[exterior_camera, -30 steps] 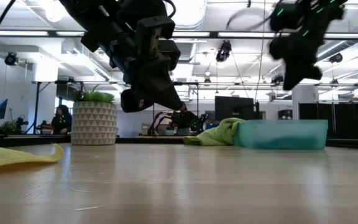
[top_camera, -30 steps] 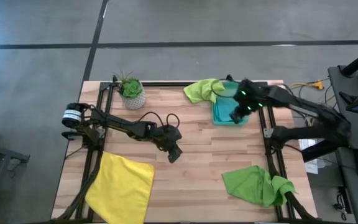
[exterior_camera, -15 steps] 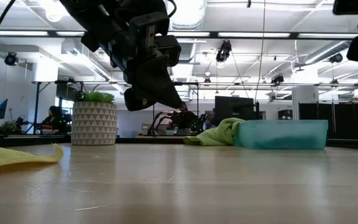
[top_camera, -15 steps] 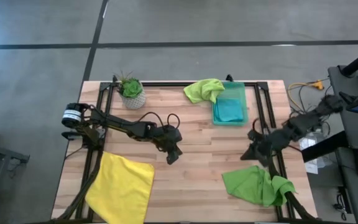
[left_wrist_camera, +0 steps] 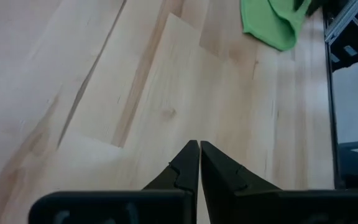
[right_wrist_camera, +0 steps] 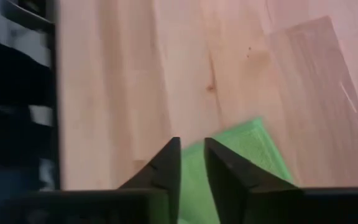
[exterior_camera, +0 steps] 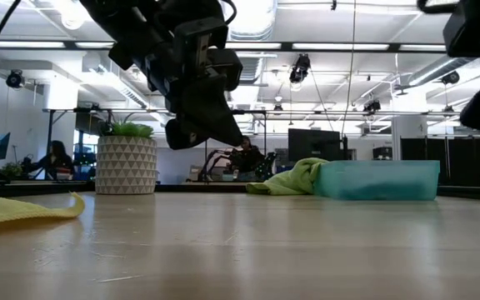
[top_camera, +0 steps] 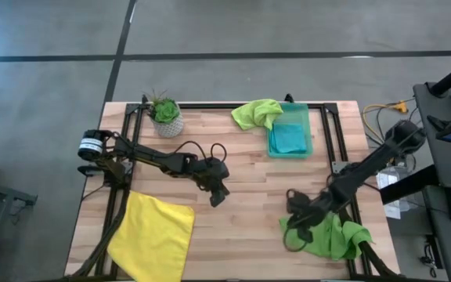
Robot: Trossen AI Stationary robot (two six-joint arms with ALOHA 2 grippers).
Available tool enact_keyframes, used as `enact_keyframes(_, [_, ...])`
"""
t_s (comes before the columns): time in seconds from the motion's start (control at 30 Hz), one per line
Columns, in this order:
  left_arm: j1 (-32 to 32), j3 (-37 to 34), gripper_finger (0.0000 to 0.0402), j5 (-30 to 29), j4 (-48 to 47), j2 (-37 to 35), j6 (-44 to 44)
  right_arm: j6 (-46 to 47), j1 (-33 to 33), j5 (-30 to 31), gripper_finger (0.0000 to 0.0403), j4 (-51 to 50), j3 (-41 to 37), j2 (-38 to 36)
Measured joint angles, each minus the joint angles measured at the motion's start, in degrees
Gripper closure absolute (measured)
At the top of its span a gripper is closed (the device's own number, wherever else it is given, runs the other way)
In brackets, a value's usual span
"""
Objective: Fold microfiber towels
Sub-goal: Fold the green towel
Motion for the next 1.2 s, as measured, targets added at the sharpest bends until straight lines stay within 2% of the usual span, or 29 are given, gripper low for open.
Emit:
enact_keyframes(0.17, [-0.5, -0.1, 0.0402, 0.2, 0.0, 0.0, -1.8, -6.1, -1.4, -0.1, 0.0274, -0.4, 3.0, 6.8])
enact_keyframes(0.3, [-1.2, 0.0, 0.0402, 0.2, 0.0, 0.0, -1.8, -9.7, -2.5, 0.5, 0.0255, -1.3, 4.6, 10.1])
enact_keyframes(0.5, [-2.1, -0.1, 0.0402, 0.9, 0.0, 0.0, -2.9, -12.0, -3.4, 3.5, 0.0259, -7.8, 6.4, 10.9])
enact_keyframes(0.77, [-2.6, -0.1, 0.0402, 1.1, -0.1, 0.0, -2.9, -16.1, -3.8, 3.0, 0.0263, -11.5, 5.7, 11.7])
enact_keyframes(1.0, [-2.6, 0.1, 0.0402, 1.3, 0.1, 0.0, -2.9, -17.5, -5.9, -2.2, 0.025, -10.9, 5.6, 14.2])
enact_keyframes(1.2, [-2.6, 0.1, 0.0402, 3.0, 0.0, 0.0, -3.0, -17.7, -6.0, -3.0, 0.0261, -10.2, 6.0, 14.9])
